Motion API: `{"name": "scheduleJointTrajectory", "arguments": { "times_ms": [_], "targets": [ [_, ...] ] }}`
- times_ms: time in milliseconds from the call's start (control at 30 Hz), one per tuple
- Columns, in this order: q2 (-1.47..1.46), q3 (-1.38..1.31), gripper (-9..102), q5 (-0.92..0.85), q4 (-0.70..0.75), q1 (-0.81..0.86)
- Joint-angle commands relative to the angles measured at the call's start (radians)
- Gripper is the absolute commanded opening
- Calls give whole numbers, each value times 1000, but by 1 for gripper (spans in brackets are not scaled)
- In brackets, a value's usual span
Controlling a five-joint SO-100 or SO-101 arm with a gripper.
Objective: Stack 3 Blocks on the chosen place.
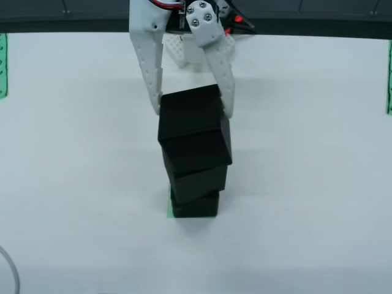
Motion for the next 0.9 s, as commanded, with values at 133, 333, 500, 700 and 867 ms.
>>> {"name": "scheduleJointTrajectory", "arguments": {
  "times_ms": [133,333,500,700,867],
  "targets": [
    [5,-3,20,-34,-23,8],
    [12,-2,20,-61,-23,35],
    [14,2,20,-81,-28,64],
    [17,15,24,-98,-43,81],
    [17,17,28,-98,-54,81]
  ]
}}
